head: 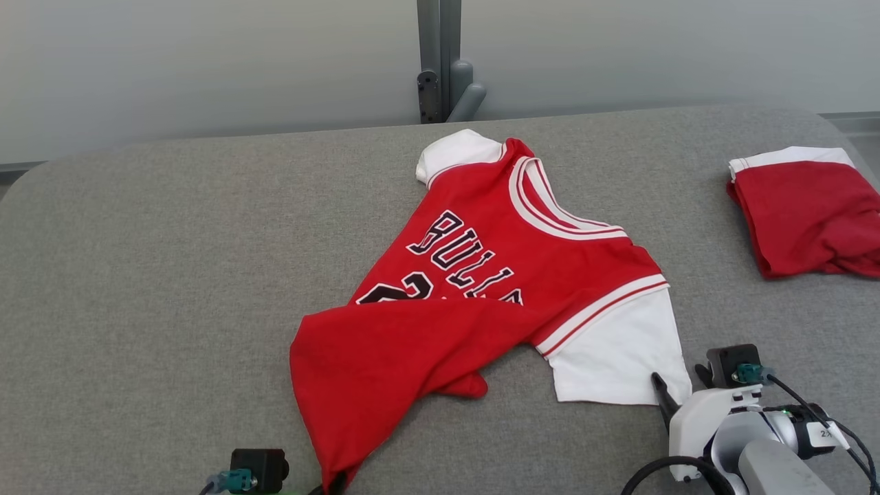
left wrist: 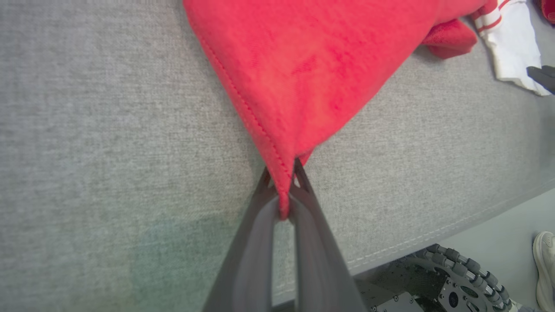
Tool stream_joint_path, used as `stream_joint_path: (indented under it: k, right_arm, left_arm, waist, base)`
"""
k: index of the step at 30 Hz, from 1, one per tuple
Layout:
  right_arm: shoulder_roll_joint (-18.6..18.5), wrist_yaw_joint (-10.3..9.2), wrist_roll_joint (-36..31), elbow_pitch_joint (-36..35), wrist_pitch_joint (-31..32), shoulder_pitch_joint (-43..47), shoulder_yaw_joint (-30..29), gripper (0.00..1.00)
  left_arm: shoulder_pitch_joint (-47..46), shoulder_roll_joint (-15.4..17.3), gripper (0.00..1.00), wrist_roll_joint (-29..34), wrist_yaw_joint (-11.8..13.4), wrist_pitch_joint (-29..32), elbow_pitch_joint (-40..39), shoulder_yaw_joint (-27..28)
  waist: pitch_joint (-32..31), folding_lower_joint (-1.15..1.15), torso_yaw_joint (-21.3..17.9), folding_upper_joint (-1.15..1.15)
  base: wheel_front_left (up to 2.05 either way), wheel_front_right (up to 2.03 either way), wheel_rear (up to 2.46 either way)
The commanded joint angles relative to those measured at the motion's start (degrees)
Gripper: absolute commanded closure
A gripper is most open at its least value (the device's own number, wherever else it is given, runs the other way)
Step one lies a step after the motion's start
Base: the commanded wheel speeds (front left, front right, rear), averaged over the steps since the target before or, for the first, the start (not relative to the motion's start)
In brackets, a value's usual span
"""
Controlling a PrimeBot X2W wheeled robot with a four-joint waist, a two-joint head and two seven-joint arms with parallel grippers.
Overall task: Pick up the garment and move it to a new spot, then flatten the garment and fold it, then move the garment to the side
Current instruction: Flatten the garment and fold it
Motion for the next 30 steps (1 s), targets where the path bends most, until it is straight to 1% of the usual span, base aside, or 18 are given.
stream_joint_path:
  k: [1,2,4,5,8,11,15,18,21,23,25,28,30]
  right_arm:
    - [0.36,-0.08,0.91,1.21,0.78,-0.18,0.81,0.0]
    - [0.75,-0.05,1.84,1.53,0.71,-0.2,1.33,0.15]
    - [1.31,-0.04,4.28,2.26,0.71,-0.57,1.83,0.89]
    - [1.08,-0.04,4.96,2.54,0.63,-0.88,2.54,1.0]
    - [0.72,-0.05,9.21,2.31,-0.39,-1.56,3.71,1.0]
    - [-0.02,-0.05,15.0,-0.46,-2.84,-3.42,2.9,1.0]
    - [-2.3,-0.06,23.57,-7.99,-6.05,-5.45,-0.31,1.0]
    - [-4.65,-0.06,28.81,-16.64,-7.01,-6.87,-2.67,1.0]
    - [-6.48,-0.06,32.73,-26.67,-5.24,-7.5,-5.24,1.0]
    - [-7.37,-0.06,34.17,-33.01,-3.51,-7.72,-7.7,1.0]
    - [-7.97,-0.06,34.62,-38.9,-1.15,-8.02,-10.03,1.0]
    - [-7.53,-0.06,34.23,-47.16,3.27,-9.69,-13.77,1.0]
    - [-6.95,-0.06,33.85,-51.7,6.84,-11.92,-16.05,1.0]
  left_arm:
    - [-1.12,0.51,1.0,-0.46,-0.16,-0.42,0.32,-0.15]
    - [-1.22,0.54,1.0,-0.77,-0.16,-0.72,0.32,-0.33]
    - [-1.36,0.72,1.0,-1.16,-0.17,-0.89,0.3,-0.46]
    - [-1.49,0.83,1.0,-1.46,-0.17,-1.08,0.14,-0.52]
    - [-2.04,1.35,1.0,-2.27,-0.17,-1.54,-0.59,-0.15]
    - [-2.83,2.07,1.0,-3.15,-0.17,-2.31,-3.06,1.14]
    - [-3.13,4.59,1.0,-4.64,-0.17,-1.8,-10.21,3.31]
    - [-2.98,7.18,1.0,-5.95,-0.11,-0.48,-18.04,5.19]
    - [-2.1,9.78,1.0,-6.37,0.99,1.35,-26.44,7.4]
    - [-1.84,11.03,1.0,-7.39,1.47,2.7,-32.12,8.66]
    - [-2.53,13.16,1.0,-7.8,1.66,4.49,-37.11,10.02]
    - [-5.24,15.67,1.0,-9.64,1.69,7.72,-43.42,11.81]
    - [-8.08,17.94,1.0,-10.73,1.49,10.47,-46.29,13.01]
  waist:
    - [0.0,0.0,0.01,0.65]
    - [-0.02,0.0,-0.02,0.65]
    - [-0.03,0.0,-0.09,0.65]
    - [0.02,0.0,-0.09,0.65]
    - [0.03,0.0,-0.01,0.65]
    - [-0.14,0.0,0.01,0.65]
    - [-0.69,0.0,-0.33,0.65]
    - [-1.11,0.0,-0.84,0.65]
    - [-1.49,0.0,-1.54,0.65]
    - [-1.49,0.0,-1.92,0.65]
    - [-1.31,0.0,-2.09,0.65]
    - [-0.69,0.0,-2.03,0.65]
    - [0.48,0.0,-1.91,0.65]
  base:
    - [0.0,0.0,0.0]
    - [0.0,0.0,0.0]
    - [0.0,0.0,0.0]
    - [0.0,0.0,0.0]
    - [0.0,0.0,0.0]
    - [0.0,0.0,0.0]
    - [0.0,0.0,0.0]
    - [0.0,0.0,0.0]
    - [0.0,0.0,0.0]
    - [0.0,0.0,0.0]
    - [0.0,0.0,0.0]
    - [0.0,0.0,0.0]
    - [0.0,0.0,0.0]
